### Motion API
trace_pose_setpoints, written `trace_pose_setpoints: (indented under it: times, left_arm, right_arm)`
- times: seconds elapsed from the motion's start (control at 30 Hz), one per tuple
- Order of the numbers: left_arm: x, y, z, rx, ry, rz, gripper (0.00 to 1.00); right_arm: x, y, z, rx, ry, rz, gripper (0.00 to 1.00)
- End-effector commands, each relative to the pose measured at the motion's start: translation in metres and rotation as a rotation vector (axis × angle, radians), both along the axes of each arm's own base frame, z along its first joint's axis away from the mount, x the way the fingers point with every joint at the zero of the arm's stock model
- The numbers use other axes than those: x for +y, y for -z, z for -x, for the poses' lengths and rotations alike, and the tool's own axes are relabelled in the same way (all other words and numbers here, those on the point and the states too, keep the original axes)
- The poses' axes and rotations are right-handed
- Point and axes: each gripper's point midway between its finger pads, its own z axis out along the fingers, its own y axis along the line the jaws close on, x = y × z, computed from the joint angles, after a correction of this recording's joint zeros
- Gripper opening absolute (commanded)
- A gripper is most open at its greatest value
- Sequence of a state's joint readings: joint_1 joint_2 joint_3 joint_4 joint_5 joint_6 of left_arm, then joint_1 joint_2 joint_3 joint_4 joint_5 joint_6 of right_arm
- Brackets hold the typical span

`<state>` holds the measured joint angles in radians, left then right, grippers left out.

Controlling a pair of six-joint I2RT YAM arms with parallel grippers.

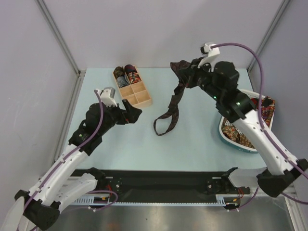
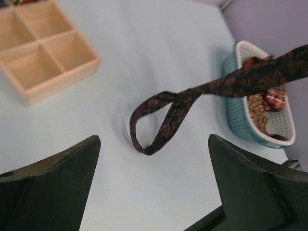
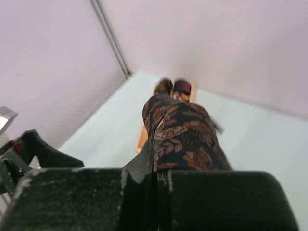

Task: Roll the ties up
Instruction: Flatten the tie

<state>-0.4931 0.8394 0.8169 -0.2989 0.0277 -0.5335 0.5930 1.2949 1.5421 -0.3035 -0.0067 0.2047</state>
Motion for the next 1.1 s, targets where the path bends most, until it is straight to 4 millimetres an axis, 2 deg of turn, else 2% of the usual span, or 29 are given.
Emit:
trace_pose_setpoints:
  times: [0.0,0.1,0.17,0.3,0.4,0.5,0.57,0.63,0.77,0.8,0.9,0.93,1.0,1.03,1.07]
  left_arm:
    - [-0.018,-0.066,0.000,-0.220,0.093,0.037,1.00]
    - [-0.031,-0.090,0.010,-0.328,0.160,0.084,1.00]
    - [-0.039,-0.102,0.018,-0.377,0.197,0.096,1.00]
    - [-0.053,-0.122,0.028,-0.461,0.258,0.119,1.00]
    - [-0.060,-0.124,0.036,-0.495,0.300,0.118,1.00]
    - [-0.059,-0.125,0.042,-0.528,0.299,0.117,1.00]
    - [-0.060,-0.120,0.041,-0.529,0.302,0.103,1.00]
    - [-0.060,-0.115,0.039,-0.519,0.298,0.092,1.00]
    - [-0.059,-0.100,0.037,-0.485,0.281,0.088,1.00]
    - [-0.060,-0.088,0.036,-0.465,0.280,0.090,1.00]
    - [-0.062,-0.068,0.035,-0.427,0.275,0.099,1.00]
    - [-0.063,-0.050,0.033,-0.390,0.270,0.083,1.00]
    - [-0.068,-0.029,0.032,-0.359,0.281,0.063,1.00]
    - [-0.072,-0.021,0.032,-0.348,0.291,0.053,1.00]
    - [-0.075,-0.023,0.031,-0.370,0.295,0.064,1.00]
  right_arm:
    - [-0.007,-0.061,0.038,-0.232,-0.121,0.023,0.00]
    - [-0.013,-0.084,0.054,-0.261,-0.144,-0.028,0.00]
    - [-0.014,-0.090,0.057,-0.250,-0.152,-0.051,0.00]
    - [0.005,-0.098,0.085,-0.274,-0.348,-0.078,0.00]
    - [0.013,-0.101,0.094,-0.272,-0.418,-0.092,0.00]
    - [0.017,-0.101,0.097,-0.258,-0.457,-0.114,0.00]
    - [0.019,-0.096,0.098,-0.235,-0.484,-0.131,0.00]
    - [0.017,-0.097,0.090,-0.229,-0.466,-0.157,0.00]
    - [0.024,-0.086,0.083,-0.195,-0.513,-0.200,0.00]
    - [0.026,-0.083,0.079,-0.192,-0.512,-0.208,0.00]
    - [0.025,-0.082,0.070,-0.192,-0.502,-0.235,0.00]
    - [0.020,-0.080,0.064,-0.186,-0.492,-0.242,0.00]
    - [0.019,-0.081,0.062,-0.181,-0.515,-0.260,0.00]
    - [0.016,-0.084,0.061,-0.174,-0.516,-0.278,0.00]
    - [0.016,-0.086,0.062,-0.175,-0.527,-0.284,0.00]
